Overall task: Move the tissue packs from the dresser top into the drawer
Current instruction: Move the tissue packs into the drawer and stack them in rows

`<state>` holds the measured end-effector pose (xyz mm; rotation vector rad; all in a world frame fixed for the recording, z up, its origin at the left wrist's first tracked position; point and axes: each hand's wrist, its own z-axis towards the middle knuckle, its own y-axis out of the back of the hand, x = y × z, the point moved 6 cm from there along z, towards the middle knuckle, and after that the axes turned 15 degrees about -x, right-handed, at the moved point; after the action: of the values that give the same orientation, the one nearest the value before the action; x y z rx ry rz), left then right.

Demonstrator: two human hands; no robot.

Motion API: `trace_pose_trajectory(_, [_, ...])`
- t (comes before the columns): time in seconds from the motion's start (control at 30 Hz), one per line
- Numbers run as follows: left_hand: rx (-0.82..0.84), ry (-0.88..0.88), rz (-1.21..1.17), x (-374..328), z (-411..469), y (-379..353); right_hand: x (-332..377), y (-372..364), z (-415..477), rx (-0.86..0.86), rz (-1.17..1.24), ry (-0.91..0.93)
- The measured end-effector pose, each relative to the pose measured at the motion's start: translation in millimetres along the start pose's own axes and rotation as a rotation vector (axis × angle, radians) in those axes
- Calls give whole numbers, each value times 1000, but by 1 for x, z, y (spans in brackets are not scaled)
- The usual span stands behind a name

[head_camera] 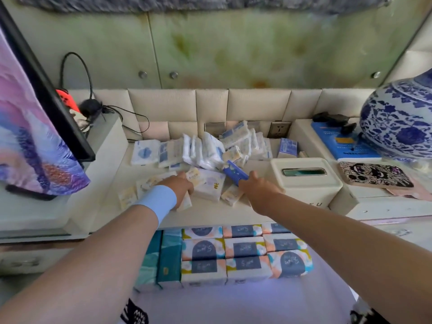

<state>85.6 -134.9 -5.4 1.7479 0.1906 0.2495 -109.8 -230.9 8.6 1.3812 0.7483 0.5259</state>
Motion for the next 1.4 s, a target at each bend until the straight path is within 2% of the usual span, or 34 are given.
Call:
trace_pose_trajectory(0.1, [9,18,-74,-2,8,4,1,9,7,32,-27,-3])
trace_pose_trajectory(0.2, [-23,69,-199,-2,13,17,8,24,11,55,210,27])
trace_pose_trajectory(0.27, [-80,107,-302,0,12,27,15,33,12,-25,356,113])
trace_pose_trajectory(0.3, [-107,127,-360,1,11,30,17,33,12,-89,326,180])
trace_pose_trajectory(0.37, [-181,164,-461,6,10,35,21,20,13,-200,100,327])
trace_pose_trajectory(0.5, [-325,224,-585,15,7,39,26,-4,19,-243,-225,410])
trace_pose_trajectory(0.73, [-406,254,-645,23,18,32,41,-15,28,-260,-334,507])
trace_pose_trajectory(0.83, [-395,229,-574,20,25,30,41,-19,27,-264,-295,509])
trace_pose_trajectory(1.0, [-184,50,-364,7,36,16,32,-24,30,-198,-243,536])
trace_pose_trajectory(1.1, [-177,-44,-289,-4,42,18,32,-26,23,-182,-248,580])
trace_pose_trajectory(1.23, [-201,-45,-160,-14,43,22,32,-27,11,-151,-233,600])
trace_pose_trajectory(1.3, [-251,-53,-52,-20,40,29,28,-25,7,-98,-205,577])
trace_pose_trajectory(1.4, [-241,-88,47,-38,33,37,20,-8,-7,-15,-76,512])
